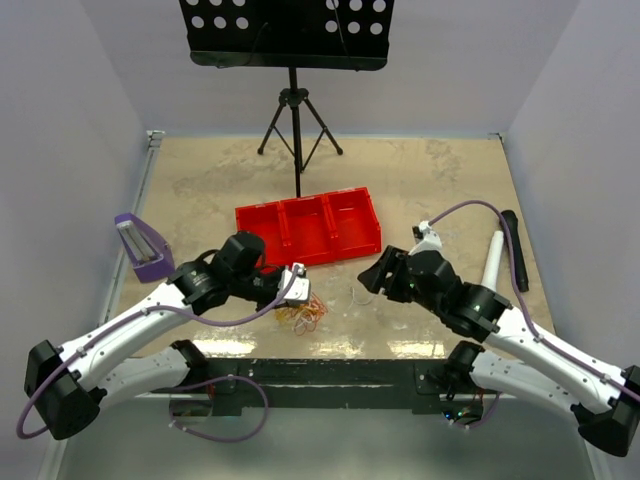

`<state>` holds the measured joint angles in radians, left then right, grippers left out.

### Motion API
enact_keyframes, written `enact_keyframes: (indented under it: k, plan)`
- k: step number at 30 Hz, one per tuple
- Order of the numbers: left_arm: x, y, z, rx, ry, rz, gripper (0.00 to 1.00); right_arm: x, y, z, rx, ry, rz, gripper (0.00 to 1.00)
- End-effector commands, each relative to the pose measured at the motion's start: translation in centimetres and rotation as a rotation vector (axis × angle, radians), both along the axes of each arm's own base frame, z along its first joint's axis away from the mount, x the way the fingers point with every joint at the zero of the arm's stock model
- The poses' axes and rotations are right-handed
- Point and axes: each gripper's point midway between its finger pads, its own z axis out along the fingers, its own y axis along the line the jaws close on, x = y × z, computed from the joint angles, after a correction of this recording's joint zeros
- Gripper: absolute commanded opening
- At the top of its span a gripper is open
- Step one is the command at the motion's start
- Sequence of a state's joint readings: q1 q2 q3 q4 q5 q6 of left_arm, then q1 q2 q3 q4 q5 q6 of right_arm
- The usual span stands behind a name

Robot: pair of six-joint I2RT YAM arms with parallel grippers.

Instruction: Untangle the cables

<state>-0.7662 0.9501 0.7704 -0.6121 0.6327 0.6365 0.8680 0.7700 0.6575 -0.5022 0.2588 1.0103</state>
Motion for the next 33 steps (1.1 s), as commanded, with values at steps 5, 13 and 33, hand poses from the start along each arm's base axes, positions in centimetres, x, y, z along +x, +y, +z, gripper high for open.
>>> enact_keyframes:
  k: [5,13,33]
  plan:
    - [2.6,-2.2,1.6,-0.091,-0.003,0.101,0.0,-3.5,6.7,7.6,0.268,-0.242,0.434,0.62]
    - [3.0,-2.5,1.7,-0.093,-0.009,0.109,0.0,-4.8,10.0,7.4,0.279,-0.283,0.587,0.6]
    - [0.5,-4.0,5.3,-0.214,0.139,0.046,0.0,-1.7,13.8,3.6,0.161,-0.233,0.357,0.4]
